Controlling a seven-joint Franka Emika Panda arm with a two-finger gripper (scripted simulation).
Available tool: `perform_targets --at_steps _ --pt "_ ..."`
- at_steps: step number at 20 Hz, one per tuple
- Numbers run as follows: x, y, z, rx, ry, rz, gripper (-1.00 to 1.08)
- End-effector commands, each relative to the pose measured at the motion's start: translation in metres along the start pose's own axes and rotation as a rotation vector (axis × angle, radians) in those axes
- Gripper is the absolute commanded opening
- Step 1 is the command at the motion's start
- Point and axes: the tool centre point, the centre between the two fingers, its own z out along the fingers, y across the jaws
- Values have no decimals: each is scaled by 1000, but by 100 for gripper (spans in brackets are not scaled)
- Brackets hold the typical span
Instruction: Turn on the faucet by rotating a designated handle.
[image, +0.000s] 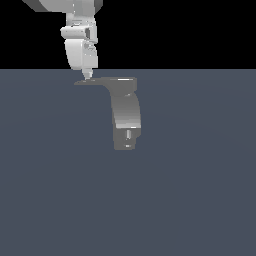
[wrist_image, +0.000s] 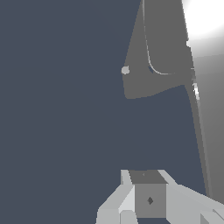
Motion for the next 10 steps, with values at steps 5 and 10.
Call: perform_targets --at_steps 5,10 --pt "-1 17 0 0 0 0 -100" --pt "-2 31 0 0 0 0 -100"
